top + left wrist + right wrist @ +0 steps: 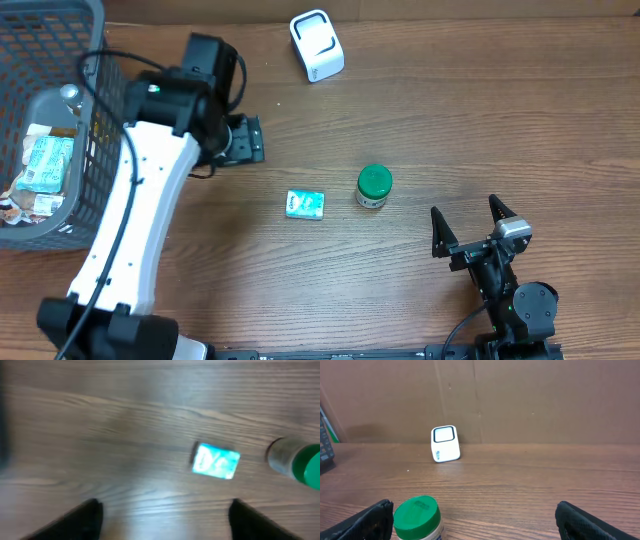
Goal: Scan the item barcode
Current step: 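Move the left gripper back toward the grey basket, then lower the left gripper over the teal Kleenex packet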
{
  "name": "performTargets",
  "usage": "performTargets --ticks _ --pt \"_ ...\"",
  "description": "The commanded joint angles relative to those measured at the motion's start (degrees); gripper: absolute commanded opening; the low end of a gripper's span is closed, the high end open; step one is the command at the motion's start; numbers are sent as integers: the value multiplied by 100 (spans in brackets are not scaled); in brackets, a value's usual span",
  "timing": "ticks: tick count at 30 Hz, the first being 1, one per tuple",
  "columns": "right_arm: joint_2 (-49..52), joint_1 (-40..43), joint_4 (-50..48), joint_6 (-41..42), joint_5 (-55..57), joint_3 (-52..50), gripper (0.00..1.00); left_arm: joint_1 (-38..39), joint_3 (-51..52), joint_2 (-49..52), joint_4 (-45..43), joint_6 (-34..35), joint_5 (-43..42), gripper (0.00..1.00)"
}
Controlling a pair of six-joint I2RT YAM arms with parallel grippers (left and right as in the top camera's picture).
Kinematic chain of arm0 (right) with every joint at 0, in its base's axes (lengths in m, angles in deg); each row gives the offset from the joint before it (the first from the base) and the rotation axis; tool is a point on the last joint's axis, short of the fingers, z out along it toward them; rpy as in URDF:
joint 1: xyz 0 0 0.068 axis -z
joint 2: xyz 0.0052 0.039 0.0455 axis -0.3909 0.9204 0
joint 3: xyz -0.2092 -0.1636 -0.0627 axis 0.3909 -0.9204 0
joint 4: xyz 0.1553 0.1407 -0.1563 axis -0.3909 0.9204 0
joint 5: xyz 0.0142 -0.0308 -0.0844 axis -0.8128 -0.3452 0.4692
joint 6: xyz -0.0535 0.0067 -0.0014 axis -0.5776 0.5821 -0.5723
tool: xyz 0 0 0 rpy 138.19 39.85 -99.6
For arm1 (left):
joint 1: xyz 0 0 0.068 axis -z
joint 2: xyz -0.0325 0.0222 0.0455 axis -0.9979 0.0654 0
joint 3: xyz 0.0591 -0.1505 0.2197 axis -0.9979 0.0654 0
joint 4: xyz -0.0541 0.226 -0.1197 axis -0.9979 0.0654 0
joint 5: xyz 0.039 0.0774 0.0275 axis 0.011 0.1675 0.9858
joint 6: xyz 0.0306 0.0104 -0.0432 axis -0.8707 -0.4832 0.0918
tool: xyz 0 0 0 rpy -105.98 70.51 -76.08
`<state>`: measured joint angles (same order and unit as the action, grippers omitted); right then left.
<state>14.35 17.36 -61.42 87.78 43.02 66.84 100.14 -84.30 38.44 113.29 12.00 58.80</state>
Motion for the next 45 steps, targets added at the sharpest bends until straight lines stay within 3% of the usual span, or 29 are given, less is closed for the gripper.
performTargets --ticks 1,7,19,26,27,29,45 --pt "-46 26 -26 -7 50 -61 100 103 1021 57 -710 20 -988 52" --pt "-46 26 -26 -7 50 -61 100 474 2127 57 -1539 26 -1272 4" --pt "-46 26 -26 -7 50 -61 100 1484 3357 57 -2802 481 -1257 5" --pt "-46 26 -26 -7 50 -61 100 1779 3630 57 -3421 525 -1209 16" --pt "-46 26 -26 -7 50 -61 100 1788 3679 57 -3512 588 -1191 16" --pt "-46 26 -26 -7 50 -61 100 1792 3775 59 -3711 710 -1185 4" --pt "-46 26 -26 -7 50 -61 100 1803 3812 494 -3980 1062 -874 4"
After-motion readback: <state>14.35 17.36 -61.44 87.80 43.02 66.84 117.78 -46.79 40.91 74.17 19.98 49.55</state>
